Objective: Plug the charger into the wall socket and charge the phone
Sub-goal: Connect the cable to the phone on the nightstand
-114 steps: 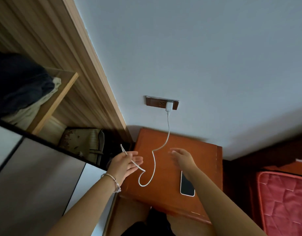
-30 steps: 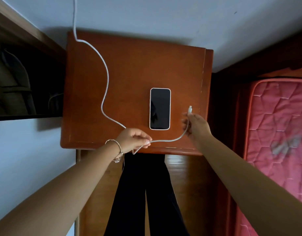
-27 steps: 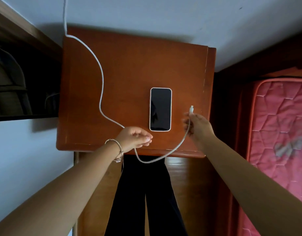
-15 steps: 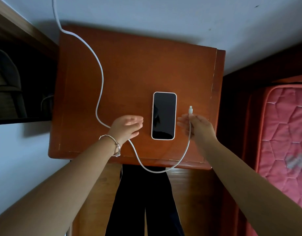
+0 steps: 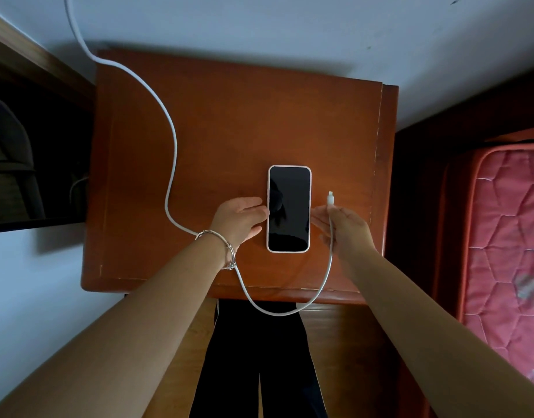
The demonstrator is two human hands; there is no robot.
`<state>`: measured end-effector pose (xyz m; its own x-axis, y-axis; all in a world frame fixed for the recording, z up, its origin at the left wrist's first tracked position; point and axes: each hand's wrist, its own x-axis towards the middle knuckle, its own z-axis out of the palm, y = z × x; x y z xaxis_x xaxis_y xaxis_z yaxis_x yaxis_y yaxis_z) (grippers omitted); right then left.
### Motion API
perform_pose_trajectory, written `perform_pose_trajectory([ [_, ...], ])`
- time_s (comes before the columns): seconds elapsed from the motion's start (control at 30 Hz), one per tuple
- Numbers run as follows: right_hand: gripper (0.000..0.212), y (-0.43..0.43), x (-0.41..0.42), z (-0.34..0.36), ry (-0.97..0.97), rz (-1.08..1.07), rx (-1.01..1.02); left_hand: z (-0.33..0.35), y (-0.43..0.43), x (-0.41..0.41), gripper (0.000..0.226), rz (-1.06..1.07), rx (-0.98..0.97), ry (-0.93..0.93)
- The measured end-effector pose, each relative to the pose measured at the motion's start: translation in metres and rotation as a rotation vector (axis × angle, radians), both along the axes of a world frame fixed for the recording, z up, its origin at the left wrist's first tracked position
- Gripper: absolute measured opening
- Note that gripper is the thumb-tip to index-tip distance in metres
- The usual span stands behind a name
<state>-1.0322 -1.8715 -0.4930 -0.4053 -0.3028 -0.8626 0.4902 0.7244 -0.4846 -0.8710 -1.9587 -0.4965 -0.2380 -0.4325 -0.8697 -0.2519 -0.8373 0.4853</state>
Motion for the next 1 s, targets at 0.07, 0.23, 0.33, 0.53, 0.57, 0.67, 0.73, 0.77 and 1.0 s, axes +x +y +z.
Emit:
perform_pose_trajectory([
  [0.07, 0.020, 0.000, 0.001, 0.000, 0.018, 0.016, 0.009, -0.001, -0.001, -0.003, 0.037, -0.022, -0.026, -0.036],
  [0.23, 0.023, -0.001, 0.003, -0.004, 0.027, 0.006, -0.009, -0.002, -0.002, -0.003, 0.037, -0.088, -0.062, -0.088],
  [0.33, 0.023, -0.002, 0.002, -0.007, -0.031, -0.040, -0.011, -0.001, -0.002, -0.002, 0.034, -0.084, -0.050, -0.103],
  [0.53, 0.023, -0.002, 0.002, -0.011, -0.091, -0.093, -0.010, 0.000, -0.001, -0.002, 0.019, -0.050, -0.077, -0.093],
  [0.57, 0.023, -0.001, 0.003, -0.011, -0.093, -0.098, -0.018, 0.000, -0.001, -0.002, 0.021, -0.056, -0.098, -0.102],
  [0.67, 0.022, 0.000, 0.006, -0.011, -0.101, -0.101, -0.048, -0.001, 0.001, -0.001, 0.024, -0.051, -0.114, -0.139],
  [0.73, 0.022, -0.002, 0.008, -0.008, -0.103, -0.087, -0.060, -0.002, 0.001, 0.002, 0.025, -0.033, -0.097, -0.145],
  [0.77, 0.022, -0.002, 0.008, -0.006, -0.102, -0.078, -0.069, -0.001, 0.001, 0.003, 0.026, -0.025, -0.090, -0.144],
  [1.0, 0.023, -0.006, 0.006, 0.020, -0.055, 0.038, -0.187, 0.013, -0.012, 0.014, 0.024, 0.067, -0.135, -0.103],
])
